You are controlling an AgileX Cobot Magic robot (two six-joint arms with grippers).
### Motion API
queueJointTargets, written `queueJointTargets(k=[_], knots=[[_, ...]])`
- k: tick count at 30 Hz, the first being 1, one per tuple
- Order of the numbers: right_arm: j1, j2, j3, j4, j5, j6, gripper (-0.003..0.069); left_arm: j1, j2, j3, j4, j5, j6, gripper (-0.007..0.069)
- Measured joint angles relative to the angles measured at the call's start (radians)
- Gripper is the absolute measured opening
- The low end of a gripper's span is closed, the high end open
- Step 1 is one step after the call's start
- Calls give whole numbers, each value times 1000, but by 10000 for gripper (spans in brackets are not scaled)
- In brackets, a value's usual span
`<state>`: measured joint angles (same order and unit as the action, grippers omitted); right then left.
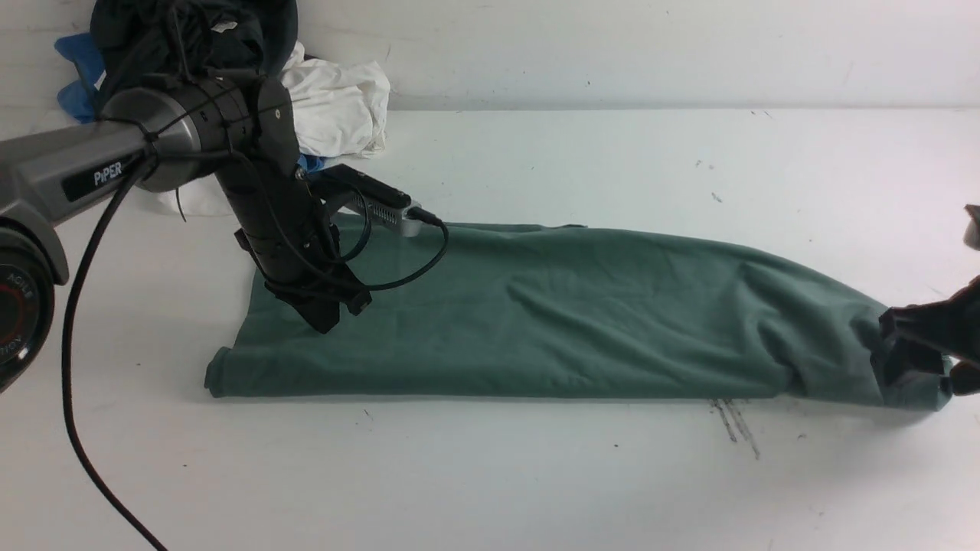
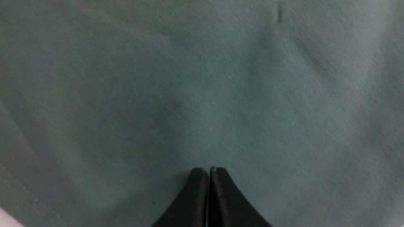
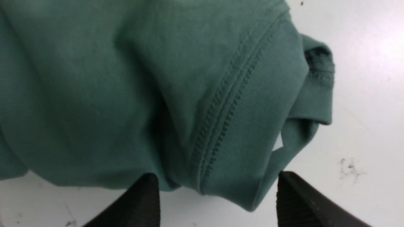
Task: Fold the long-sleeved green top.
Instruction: Use the right arm to clamp the right edge of the fabric
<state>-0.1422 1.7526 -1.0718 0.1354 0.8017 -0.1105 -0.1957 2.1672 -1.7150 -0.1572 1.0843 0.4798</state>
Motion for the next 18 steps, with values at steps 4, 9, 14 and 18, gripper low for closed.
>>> queueJointTargets(k=[4,9,14,18], knots=[[0,37,0,0,-8,-19,421,0,8,0,3,-18,0,-8],[1,41,0,-35,-12,-29,176,0,9,0,47,-48,0,-8],[-1,23,0,-106,4,-28,41,27,9,0,89,-71,0,-8],[-19,3,0,-119,28,-28,41,64,9,0,76,-68,0,-7]])
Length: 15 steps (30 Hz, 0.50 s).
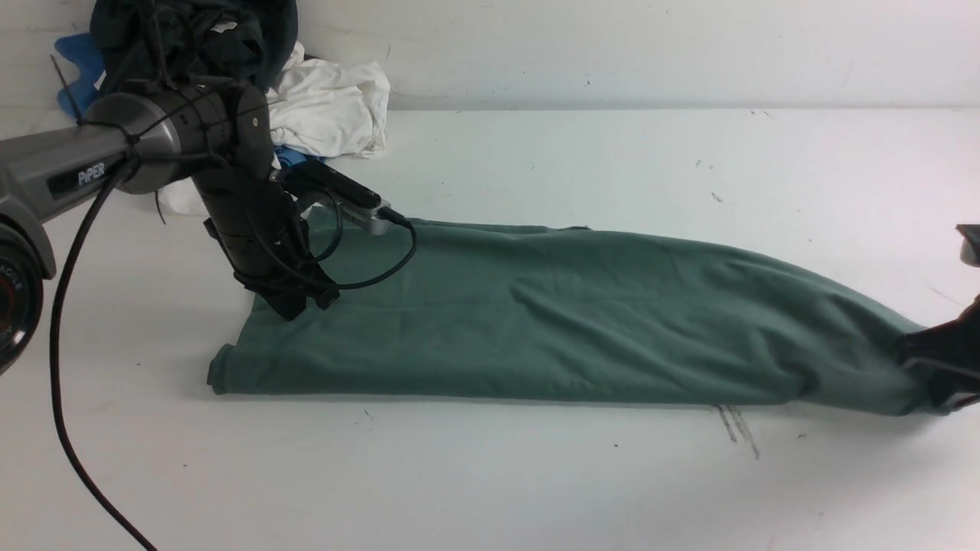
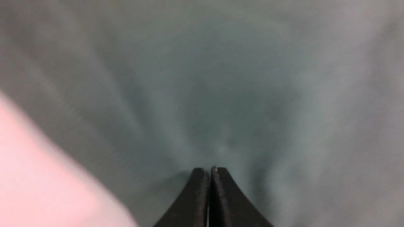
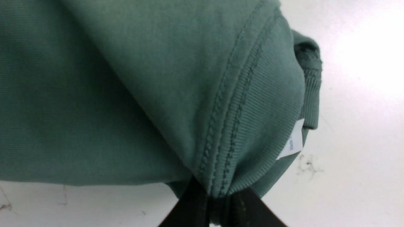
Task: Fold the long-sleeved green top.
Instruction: Use the right arm to clamp the right edge of the fabric
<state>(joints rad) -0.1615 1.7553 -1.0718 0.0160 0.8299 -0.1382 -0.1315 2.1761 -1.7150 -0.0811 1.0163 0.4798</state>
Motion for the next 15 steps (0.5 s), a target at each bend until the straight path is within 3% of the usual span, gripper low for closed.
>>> queueJointTargets(k=[6,10,14,15], knots=[[-16,-3,-2,-4,12,3,46,34,0,0,-78,2,12,-7],[-16,-3,-36,-4,59,41,100,34,0,0,-116,5,37,-7],[-40,-12,-118,-8,103,123,283,33,0,0,-157,10,58,-7],[-42,-12,-121,-8,103,126,293,33,0,0,-157,11,61,-7]])
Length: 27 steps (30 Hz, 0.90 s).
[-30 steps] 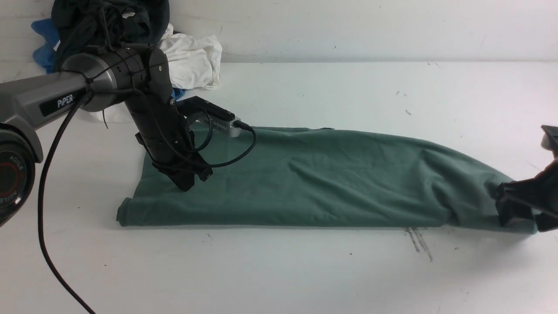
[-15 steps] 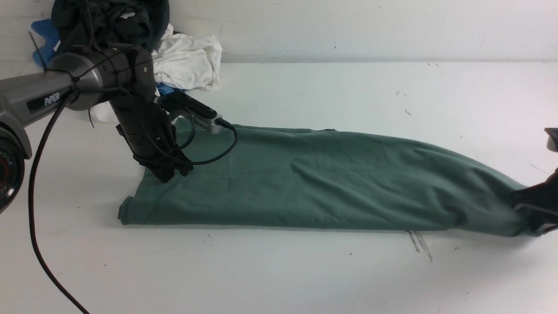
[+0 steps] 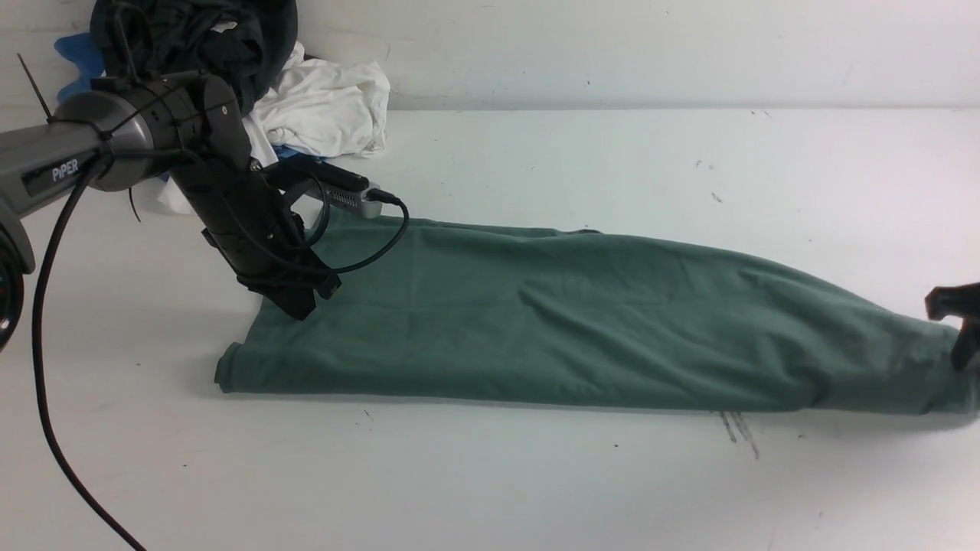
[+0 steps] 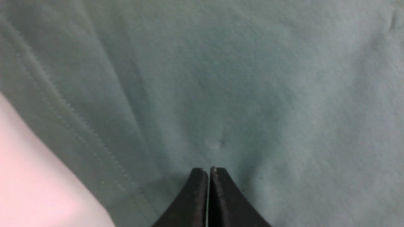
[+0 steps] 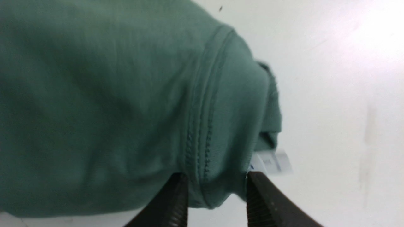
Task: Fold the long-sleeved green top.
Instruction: Use the right arm to clamp the right edge of the fabric
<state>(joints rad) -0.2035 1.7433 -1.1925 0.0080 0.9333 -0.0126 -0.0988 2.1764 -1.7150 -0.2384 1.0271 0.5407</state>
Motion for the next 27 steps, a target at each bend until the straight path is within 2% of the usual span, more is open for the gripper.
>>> queueJointTargets(k=[3,6,18,23,24,26,27], knots=[[-36,-4,-18,0,-9,19,433,0,0,0,-15,17,19,-7],[-62,20,-18,0,-17,24,509,0,0,0,-17,17,22,-7],[-70,194,-18,132,-102,-17,532,0,0,0,-20,17,25,-7],[-70,202,-25,140,-106,-55,461,0,0,0,-20,17,25,-7],[-70,203,-26,144,-106,-73,384,0,0,0,-20,17,25,-7],[-70,202,-26,150,-100,-98,290,0,0,0,-20,17,25,-7],[-70,198,-26,152,-96,-111,209,0,0,0,-20,17,25,-7]])
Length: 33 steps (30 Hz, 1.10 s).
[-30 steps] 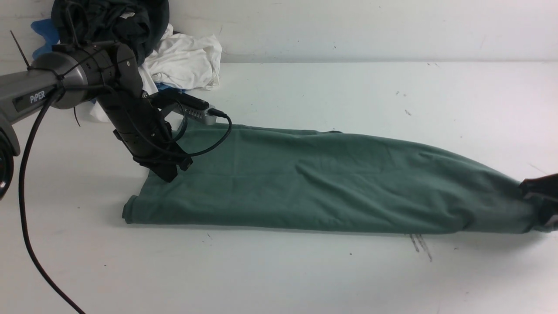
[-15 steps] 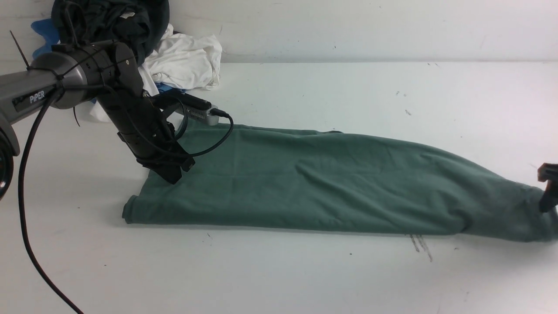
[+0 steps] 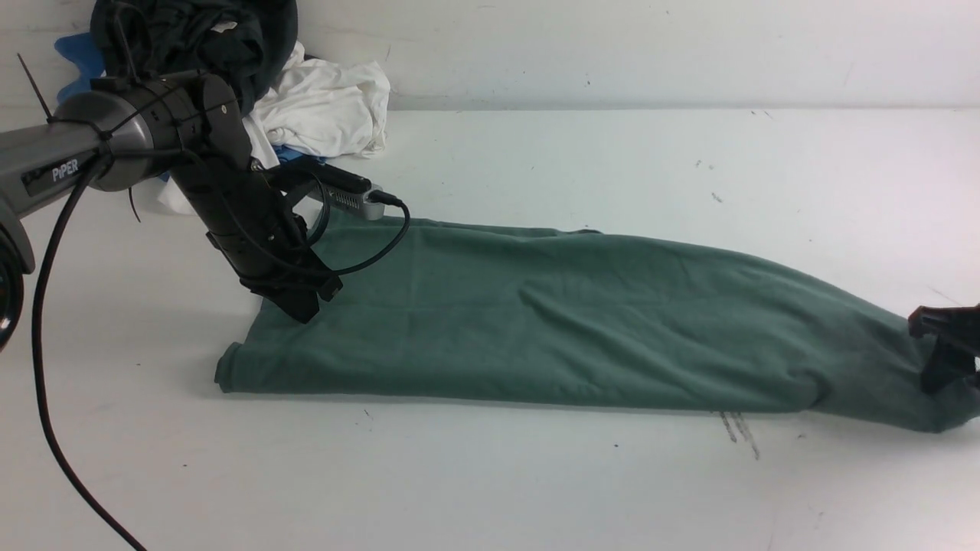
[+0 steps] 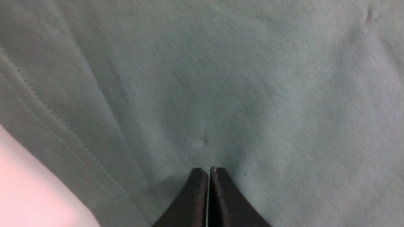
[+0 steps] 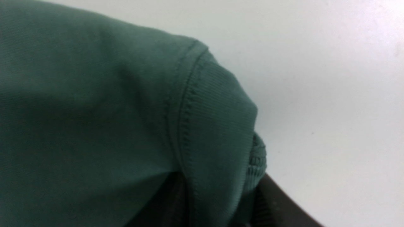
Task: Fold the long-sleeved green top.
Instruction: Use the right arm to clamp the right edge of the fabric, then use the right arm to drag the right edge of the fabric to the left and folds it over the left edge
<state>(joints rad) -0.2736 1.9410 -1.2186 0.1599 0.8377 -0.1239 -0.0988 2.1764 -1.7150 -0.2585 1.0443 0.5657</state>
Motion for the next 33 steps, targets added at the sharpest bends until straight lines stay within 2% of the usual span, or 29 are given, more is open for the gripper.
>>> queueJointTargets(k=[2,4,10,14,17,20,21,22,28,33], knots=[[0,-24,1,-3,12,-8,91,0,0,0,0,3,0,-7],[0,-71,3,-42,20,-8,41,0,-3,0,0,15,0,-7],[-29,-277,5,-276,52,110,34,0,-99,1,1,53,0,-7],[-29,-358,-17,-324,90,143,34,0,-169,1,0,55,0,-7],[39,-397,-104,-303,170,106,34,0,-211,0,-1,57,0,-7],[180,-402,-236,-248,249,54,34,0,-214,0,-1,58,0,-7],[190,-402,-245,-244,258,52,34,0,-213,0,-1,58,0,-7],[275,-402,-304,-217,280,39,34,0,-205,0,-4,58,0,-7],[558,-329,-473,-141,292,36,34,0,-145,0,-62,57,0,-7],[700,-180,-543,-90,262,61,34,0,-90,0,-89,56,0,-7]])
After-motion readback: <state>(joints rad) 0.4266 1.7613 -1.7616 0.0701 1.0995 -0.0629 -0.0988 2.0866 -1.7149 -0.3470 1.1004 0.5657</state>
